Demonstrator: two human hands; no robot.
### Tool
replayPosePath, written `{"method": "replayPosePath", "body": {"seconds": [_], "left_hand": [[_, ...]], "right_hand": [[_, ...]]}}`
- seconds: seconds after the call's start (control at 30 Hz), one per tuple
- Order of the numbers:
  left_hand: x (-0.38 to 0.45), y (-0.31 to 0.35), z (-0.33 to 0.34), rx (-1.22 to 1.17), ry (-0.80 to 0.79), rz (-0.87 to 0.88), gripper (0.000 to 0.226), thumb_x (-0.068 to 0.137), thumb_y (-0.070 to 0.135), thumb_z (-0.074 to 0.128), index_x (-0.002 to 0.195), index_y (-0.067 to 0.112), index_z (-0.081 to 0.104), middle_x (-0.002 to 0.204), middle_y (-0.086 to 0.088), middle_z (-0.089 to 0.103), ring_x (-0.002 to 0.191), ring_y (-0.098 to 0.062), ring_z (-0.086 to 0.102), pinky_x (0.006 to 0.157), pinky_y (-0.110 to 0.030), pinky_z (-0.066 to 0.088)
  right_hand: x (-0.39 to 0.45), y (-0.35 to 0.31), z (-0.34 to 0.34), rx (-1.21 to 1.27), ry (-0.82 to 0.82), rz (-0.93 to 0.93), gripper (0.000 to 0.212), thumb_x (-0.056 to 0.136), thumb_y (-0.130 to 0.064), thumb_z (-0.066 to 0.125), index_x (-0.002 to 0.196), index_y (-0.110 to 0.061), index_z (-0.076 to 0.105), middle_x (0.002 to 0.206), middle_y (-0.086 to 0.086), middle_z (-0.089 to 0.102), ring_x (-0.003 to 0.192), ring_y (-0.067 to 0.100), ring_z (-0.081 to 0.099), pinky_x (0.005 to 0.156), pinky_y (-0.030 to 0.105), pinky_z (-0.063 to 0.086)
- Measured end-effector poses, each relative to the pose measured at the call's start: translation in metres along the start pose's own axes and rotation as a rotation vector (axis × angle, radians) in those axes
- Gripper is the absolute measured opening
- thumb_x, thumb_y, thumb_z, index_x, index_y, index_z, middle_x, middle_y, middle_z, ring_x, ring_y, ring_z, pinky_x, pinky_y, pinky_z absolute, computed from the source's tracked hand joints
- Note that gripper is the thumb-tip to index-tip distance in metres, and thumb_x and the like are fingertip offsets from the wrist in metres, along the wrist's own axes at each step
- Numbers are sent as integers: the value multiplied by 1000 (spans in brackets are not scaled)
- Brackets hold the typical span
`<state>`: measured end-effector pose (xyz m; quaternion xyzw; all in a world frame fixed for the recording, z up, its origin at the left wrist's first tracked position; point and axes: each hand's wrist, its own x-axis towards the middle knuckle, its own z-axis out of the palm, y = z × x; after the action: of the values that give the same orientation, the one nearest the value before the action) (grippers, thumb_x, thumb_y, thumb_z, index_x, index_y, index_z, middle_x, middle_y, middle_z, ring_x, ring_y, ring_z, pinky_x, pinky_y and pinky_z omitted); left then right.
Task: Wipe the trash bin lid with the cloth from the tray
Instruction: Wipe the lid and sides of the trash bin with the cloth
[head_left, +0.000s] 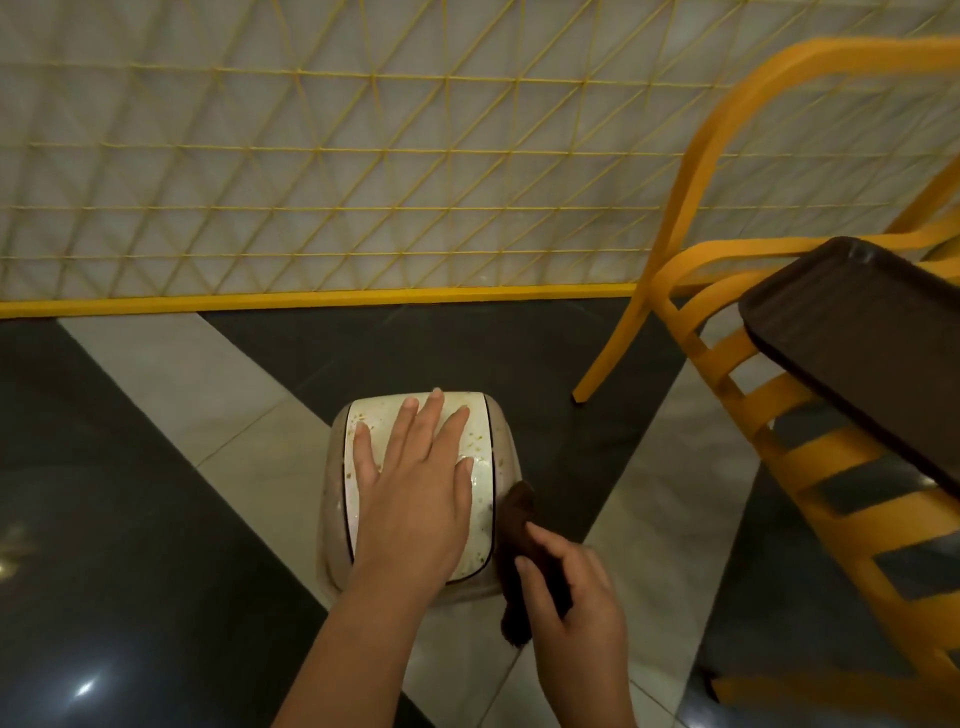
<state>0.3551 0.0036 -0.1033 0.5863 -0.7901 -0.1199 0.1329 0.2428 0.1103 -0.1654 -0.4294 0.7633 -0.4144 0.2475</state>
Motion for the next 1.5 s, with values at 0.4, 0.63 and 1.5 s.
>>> {"method": "replayPosePath", "body": {"seconds": [0.4,0.63,1.5], "left_hand": [[24,6,20,12,4,-8,49,98,37,17,146,35,23,154,13,24,145,-10,3,110,-50,-18],[20,-3,13,31,-58,52,44,98,38,24,140,42,32,149,18,29,142,-5,15,108,-51,-22],[7,-10,17,-28,-61,69,47,98,28,28,142,47,26,153,20,19,144,-2,1,108,-51,-22]], "right_hand": [[8,18,12,117,30,-11,37,84,-12,70,108,-40,63,102,-20,60,99,-11,55,82,1,39],[-25,24,25,79,-29,-33,49,75,-14,79,95,-56,63,105,-25,61,100,-3,60,87,13,47],[-24,3,27,139,-11,-7,50,80,-7,73,93,-54,61,101,-21,63,104,-6,56,92,9,43]]}}
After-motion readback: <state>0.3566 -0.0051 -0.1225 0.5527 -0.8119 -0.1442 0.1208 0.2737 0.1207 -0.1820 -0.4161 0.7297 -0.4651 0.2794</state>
